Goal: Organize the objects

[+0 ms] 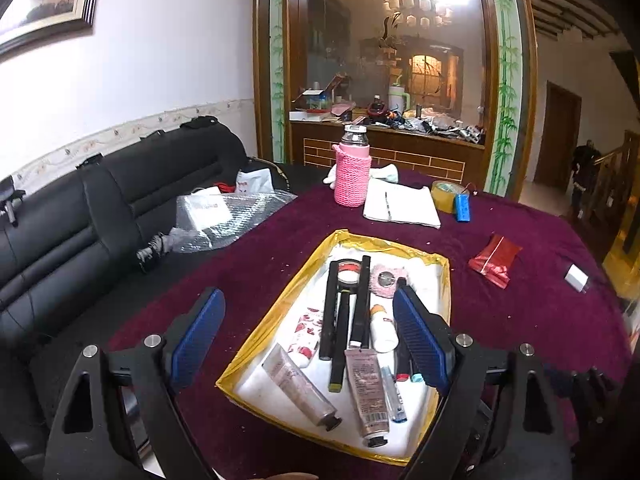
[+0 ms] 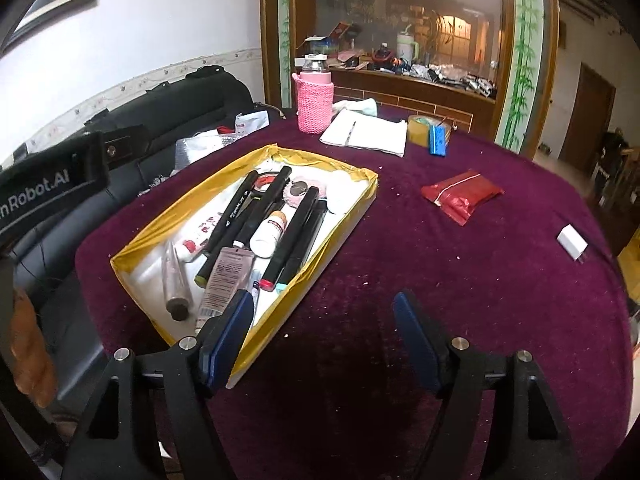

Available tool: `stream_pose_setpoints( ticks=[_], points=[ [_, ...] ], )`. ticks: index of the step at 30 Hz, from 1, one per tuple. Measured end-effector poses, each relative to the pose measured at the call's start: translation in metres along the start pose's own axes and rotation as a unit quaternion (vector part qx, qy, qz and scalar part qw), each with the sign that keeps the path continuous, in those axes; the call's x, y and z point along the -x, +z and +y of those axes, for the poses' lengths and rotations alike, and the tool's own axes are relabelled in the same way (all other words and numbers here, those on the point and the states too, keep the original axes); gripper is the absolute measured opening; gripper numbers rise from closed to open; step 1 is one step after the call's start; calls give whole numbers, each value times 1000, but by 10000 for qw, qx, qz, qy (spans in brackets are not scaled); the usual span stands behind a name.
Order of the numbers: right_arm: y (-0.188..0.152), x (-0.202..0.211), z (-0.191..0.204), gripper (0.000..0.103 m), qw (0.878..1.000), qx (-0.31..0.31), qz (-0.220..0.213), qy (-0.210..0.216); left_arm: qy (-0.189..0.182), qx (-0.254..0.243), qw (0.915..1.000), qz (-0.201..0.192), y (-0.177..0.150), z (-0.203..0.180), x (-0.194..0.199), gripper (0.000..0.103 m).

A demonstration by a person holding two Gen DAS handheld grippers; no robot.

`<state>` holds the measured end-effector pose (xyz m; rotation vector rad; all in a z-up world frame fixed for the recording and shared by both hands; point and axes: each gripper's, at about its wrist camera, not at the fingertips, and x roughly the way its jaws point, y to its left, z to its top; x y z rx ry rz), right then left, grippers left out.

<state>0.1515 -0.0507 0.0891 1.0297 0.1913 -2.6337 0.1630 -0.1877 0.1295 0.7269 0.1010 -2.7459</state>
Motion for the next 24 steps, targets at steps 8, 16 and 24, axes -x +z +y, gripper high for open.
stream_pose_setpoints(
  ticks=[8,16,24],
  points=[
    [-3,-1,6,71,9997,179,-76,-170,118,20,9998,166,-6,3,-6,87],
    [2,-8,18,71,9983,435,-34,-375,153,73,9993,328,-11,12,-15,87],
    [18,-22,27,71,9967,571,28,-584,166,122,9991,380,-15,22,-21,87]
  ],
)
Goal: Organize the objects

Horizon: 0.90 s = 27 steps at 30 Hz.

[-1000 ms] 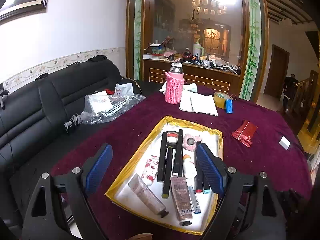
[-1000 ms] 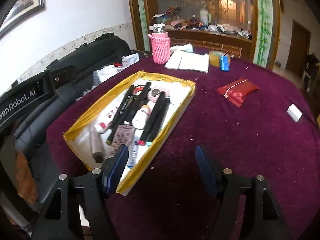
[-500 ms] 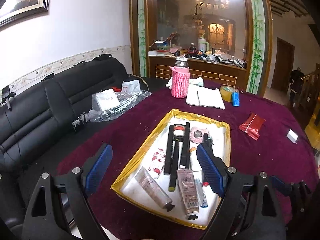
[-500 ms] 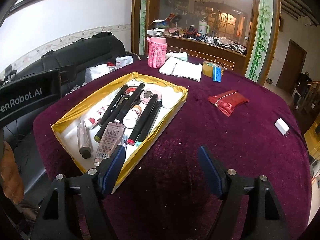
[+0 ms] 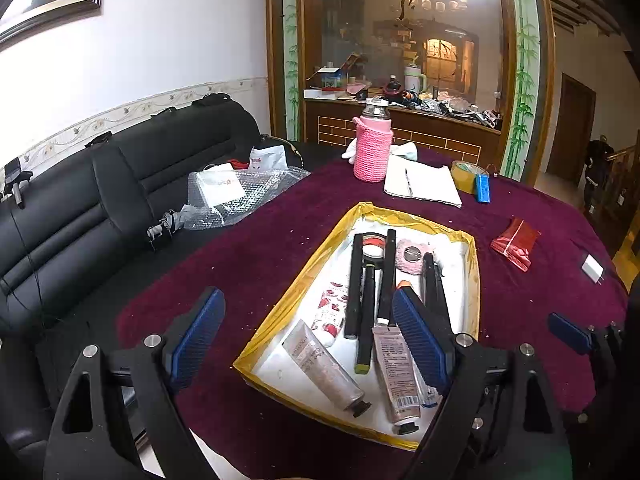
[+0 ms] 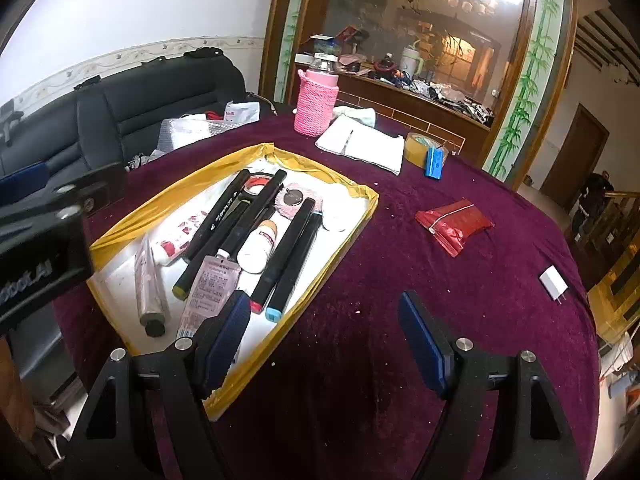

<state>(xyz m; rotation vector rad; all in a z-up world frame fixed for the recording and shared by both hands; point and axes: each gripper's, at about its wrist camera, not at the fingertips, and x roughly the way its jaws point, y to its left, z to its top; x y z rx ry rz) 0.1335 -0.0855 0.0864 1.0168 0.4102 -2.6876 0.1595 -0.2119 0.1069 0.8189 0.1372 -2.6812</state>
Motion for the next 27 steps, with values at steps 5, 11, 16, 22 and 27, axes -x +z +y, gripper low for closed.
stream_pose_setpoints(
  ticks=[5,11,16,22,27],
  points=[
    [-2,-4,0,71,9999,-157,4,16,19,44,10000,-60,0,6,0,87],
    [-1,-6,1,71,9998,-207,8,4,9,71,10000,-35,-2,11,-5,87],
    [-1,-9,8,71,9999,-121,14,-10,-1,80,10000,-19,-2,12,-6,87],
    [2,-12,20,71,9999,95,22,-92,-34,99,9999,-16,-3,15,-6,87],
    [4,-14,27,71,9997,223,10,-136,-42,89,9999,-33,-5,16,-6,87]
  ],
)
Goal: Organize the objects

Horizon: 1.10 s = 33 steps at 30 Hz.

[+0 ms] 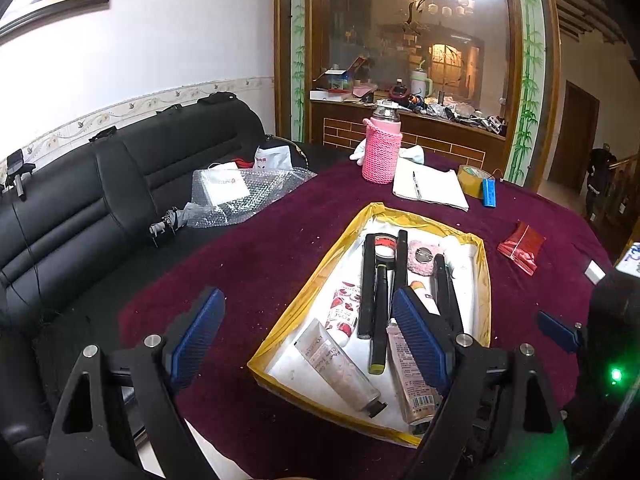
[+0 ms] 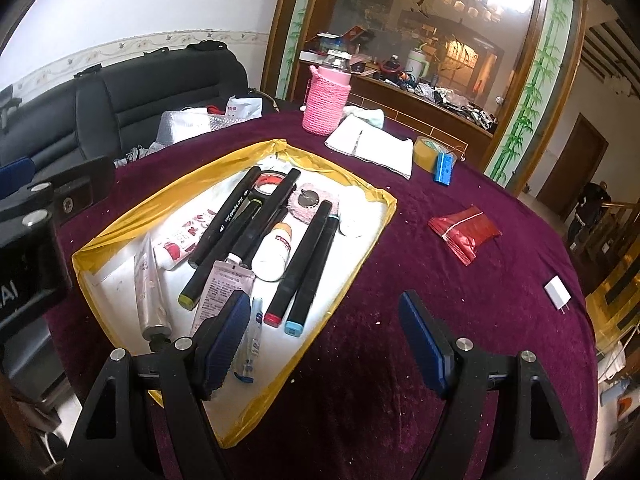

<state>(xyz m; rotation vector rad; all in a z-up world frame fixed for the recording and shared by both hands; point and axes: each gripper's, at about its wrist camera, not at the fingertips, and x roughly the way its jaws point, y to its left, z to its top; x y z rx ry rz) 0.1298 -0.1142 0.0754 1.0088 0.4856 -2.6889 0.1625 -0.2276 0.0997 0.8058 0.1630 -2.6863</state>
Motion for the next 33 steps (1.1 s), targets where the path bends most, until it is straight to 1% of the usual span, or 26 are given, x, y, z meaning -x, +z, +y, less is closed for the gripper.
stream_pose_setpoints(
  ticks=[14,22,33],
  points=[
    [7,-19,14,71,9996,170,203,-29,-74,50,9999,104,-1,5,-6,87],
    [10,-30,20,71,9992,162,367,49,-114,128,9996,220,-3,12,-14,87],
    [19,-37,29,71,9991,210,359,32,-127,220,9992,309,-5,21,-24,87]
  ],
)
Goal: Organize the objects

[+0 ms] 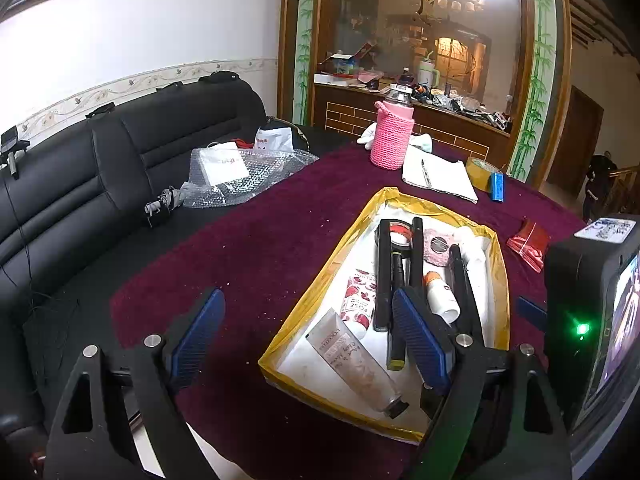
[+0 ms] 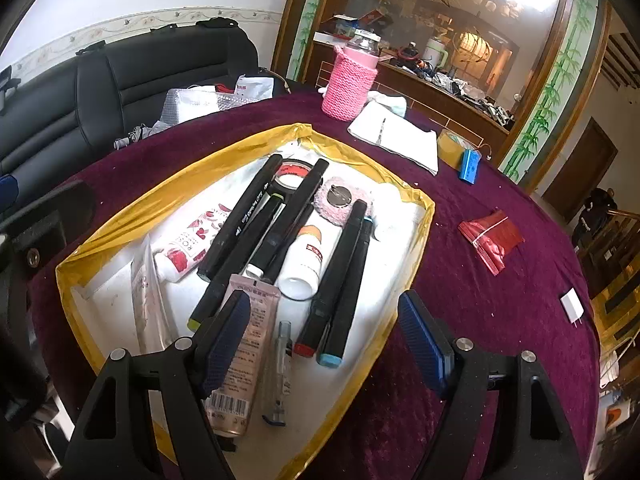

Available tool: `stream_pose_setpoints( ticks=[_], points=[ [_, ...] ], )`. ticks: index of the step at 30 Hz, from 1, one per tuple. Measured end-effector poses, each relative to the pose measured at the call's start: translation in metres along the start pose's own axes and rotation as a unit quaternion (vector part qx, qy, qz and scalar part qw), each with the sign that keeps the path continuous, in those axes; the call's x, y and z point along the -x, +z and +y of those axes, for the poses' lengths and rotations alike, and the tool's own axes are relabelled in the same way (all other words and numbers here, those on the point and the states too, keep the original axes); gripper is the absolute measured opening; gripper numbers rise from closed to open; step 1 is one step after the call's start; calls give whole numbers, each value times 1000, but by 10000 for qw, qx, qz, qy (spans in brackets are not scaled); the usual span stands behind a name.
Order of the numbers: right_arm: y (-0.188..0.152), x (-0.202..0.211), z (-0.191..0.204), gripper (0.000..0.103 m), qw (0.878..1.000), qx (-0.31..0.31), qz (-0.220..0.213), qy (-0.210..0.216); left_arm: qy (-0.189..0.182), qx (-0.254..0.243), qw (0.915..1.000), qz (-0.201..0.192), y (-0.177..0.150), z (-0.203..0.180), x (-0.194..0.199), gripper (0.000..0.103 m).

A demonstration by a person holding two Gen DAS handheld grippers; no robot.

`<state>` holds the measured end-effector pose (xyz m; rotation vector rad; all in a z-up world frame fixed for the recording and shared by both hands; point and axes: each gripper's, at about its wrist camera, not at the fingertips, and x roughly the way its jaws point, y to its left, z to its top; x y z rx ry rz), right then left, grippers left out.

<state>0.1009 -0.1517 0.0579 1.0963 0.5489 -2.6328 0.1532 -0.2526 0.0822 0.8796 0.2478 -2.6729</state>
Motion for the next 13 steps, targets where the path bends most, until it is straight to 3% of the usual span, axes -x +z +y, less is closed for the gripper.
stream_pose_setpoints(
  ticks=[13],
  points=[
    [4,-1,0,71,10000,-51,-68,-45,134,88,9999,-39,2,9,-1,87]
  ],
)
